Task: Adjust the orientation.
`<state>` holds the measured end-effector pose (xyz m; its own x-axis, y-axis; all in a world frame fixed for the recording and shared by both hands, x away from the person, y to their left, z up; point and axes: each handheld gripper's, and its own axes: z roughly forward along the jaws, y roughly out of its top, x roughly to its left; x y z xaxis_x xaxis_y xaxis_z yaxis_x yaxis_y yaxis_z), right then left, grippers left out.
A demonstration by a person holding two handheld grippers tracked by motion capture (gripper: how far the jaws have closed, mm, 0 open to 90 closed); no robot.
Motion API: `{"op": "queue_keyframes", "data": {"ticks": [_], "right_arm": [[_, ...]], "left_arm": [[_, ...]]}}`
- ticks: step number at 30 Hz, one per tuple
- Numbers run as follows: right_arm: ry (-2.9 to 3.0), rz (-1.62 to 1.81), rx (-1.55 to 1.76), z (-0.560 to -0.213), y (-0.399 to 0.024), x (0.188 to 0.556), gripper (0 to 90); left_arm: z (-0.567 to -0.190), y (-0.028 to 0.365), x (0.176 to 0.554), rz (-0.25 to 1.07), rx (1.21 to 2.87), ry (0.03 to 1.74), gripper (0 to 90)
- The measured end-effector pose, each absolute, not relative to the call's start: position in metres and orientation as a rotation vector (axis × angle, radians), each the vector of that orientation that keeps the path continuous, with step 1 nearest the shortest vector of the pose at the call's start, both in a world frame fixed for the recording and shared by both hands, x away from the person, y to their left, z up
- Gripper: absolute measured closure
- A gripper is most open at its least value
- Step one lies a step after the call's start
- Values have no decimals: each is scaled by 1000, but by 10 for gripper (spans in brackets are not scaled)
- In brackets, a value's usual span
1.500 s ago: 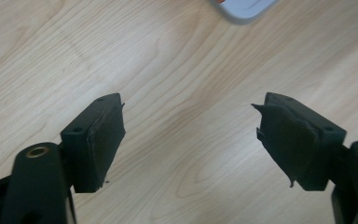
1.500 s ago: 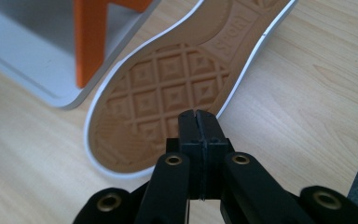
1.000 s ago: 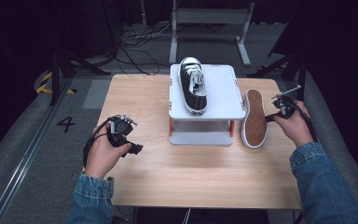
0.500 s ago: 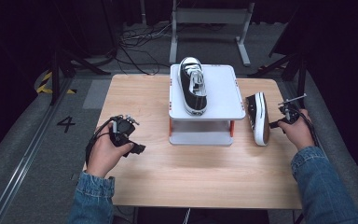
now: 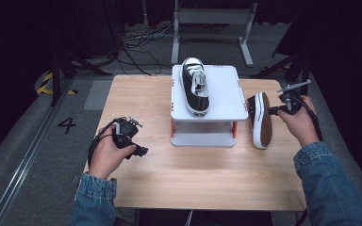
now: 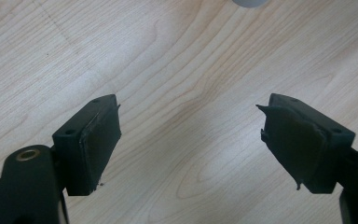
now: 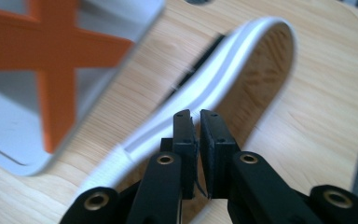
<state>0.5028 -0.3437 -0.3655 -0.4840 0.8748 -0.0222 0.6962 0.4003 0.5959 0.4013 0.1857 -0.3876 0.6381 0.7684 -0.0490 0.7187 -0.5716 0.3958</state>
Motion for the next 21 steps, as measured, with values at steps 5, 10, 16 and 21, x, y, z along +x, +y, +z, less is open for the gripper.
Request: {"op": "queue_keyframes", "data": {"ticks": [5, 10, 16, 21], "right_arm": [[2393, 712, 1328, -376, -320, 510, 874], [2401, 692, 1353, -385, -322, 513, 896], [2331, 666, 1376, -379, -341, 510, 900], [2274, 670, 1455, -375, -368, 505, 900]], "left_arm": [[-389, 186, 401, 175, 2483, 1177, 195], [-391, 188, 401, 166, 2489, 1183, 193], [-390, 188, 399, 168, 2485, 1178, 194], [-392, 186, 400, 165, 2502, 1176, 193]]}}
